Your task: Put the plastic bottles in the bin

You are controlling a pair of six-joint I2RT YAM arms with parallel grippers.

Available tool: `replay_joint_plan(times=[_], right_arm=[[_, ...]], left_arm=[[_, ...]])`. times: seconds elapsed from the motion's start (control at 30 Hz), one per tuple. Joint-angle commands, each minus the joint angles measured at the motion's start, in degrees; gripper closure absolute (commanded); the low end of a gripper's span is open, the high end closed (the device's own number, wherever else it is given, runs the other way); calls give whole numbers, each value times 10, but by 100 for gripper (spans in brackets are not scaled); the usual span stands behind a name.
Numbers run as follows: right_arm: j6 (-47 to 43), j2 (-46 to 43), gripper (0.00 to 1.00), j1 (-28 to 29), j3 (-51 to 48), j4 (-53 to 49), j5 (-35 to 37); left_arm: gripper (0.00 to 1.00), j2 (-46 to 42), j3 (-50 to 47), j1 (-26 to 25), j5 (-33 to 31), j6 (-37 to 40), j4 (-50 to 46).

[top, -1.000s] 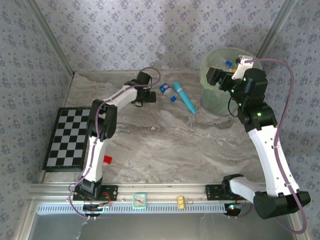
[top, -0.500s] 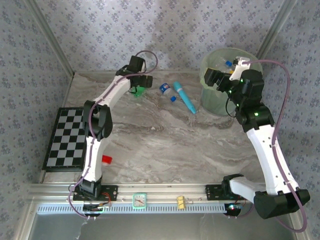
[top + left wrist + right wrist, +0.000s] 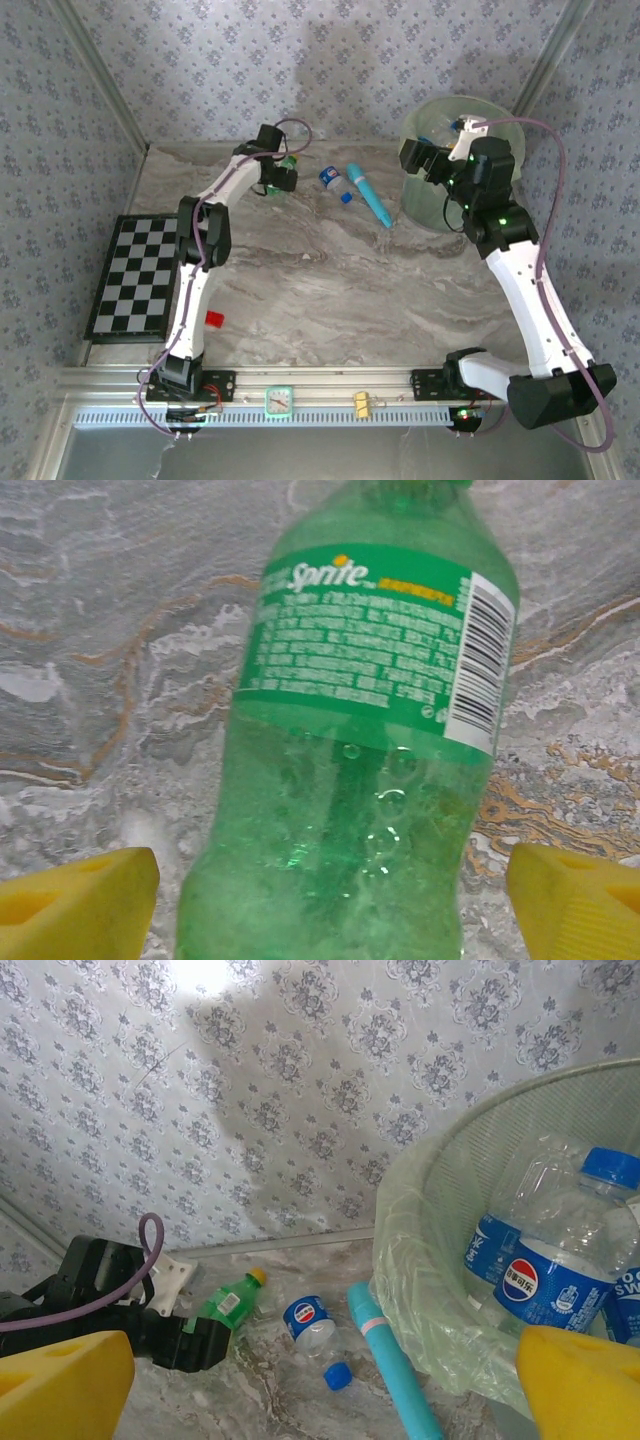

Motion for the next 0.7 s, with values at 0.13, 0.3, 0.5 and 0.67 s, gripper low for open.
replay_joint_plan(times=[0.13, 0.3, 0.5, 0.67], right_arm=[[5, 1, 0, 7, 2, 4, 3], [6, 0, 0, 11, 3, 4, 2], [14, 8, 0, 20, 3, 5, -18], [26, 24, 0, 30, 1, 16, -64]], left_arm=[[26, 22, 28, -2, 26, 7, -18], [47, 16, 27, -2, 41, -1, -23], [51, -77, -83, -2, 81, -48, 60], [50, -218, -280, -2, 154, -120, 224]])
